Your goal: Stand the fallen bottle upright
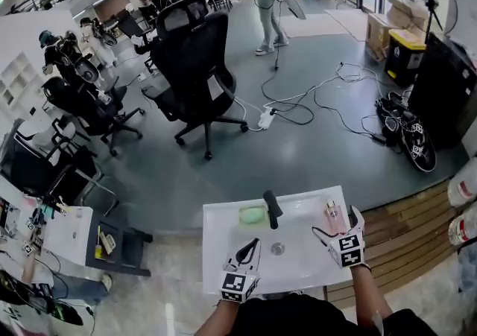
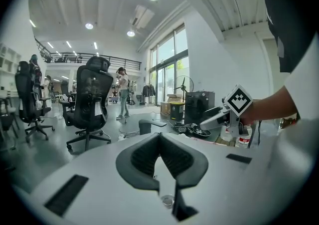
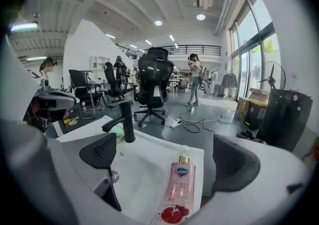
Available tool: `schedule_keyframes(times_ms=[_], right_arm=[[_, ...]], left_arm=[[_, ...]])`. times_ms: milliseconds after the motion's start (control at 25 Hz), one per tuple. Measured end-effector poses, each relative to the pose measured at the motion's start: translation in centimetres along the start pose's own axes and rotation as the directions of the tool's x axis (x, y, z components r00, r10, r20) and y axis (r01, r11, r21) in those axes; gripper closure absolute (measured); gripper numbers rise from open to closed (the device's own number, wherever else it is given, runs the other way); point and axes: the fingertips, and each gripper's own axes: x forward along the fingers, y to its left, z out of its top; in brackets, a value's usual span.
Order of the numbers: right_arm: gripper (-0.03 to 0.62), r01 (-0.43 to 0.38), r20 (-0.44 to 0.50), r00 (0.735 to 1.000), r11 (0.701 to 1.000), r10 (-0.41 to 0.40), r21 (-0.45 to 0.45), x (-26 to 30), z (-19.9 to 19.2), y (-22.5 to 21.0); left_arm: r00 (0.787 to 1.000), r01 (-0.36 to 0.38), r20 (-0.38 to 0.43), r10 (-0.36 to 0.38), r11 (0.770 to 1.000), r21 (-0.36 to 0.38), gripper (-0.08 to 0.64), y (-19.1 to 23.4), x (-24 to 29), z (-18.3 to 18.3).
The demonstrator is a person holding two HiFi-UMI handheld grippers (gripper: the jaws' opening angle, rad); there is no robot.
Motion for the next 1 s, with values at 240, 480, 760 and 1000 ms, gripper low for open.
schedule_keyframes(times_ms=[240,480,760,1000], right_arm=[[-0.008,0.035,-0.106,0.994,0.995,-0.025,0.099,1.9,-2.4,-1.9],[-0.008,0.064,-0.221,0.974,0.996,-0.048,0.066,3.3,-4.6,-2.7],[-0.008,0.044,-0.485,0.875,0.997,-0.010,0.059,4.9,-9.2,-2.5],[-0.006,0.064,-0.706,0.709,0.996,0.003,0.068,4.8,-14.5,-2.6]], left_arm=[[1.000,0.001,-0.009,-0.001,1.000,-0.007,0.541,1.4,0.0,-0.9],[1.000,-0.002,0.009,0.002,1.000,0.025,0.541,3.3,0.0,-0.7],[0.999,0.039,0.011,-0.039,0.999,0.020,0.541,3.0,0.5,-1.3],[0.999,0.050,-0.013,-0.050,0.999,0.013,0.541,3.4,-0.4,-2.9]])
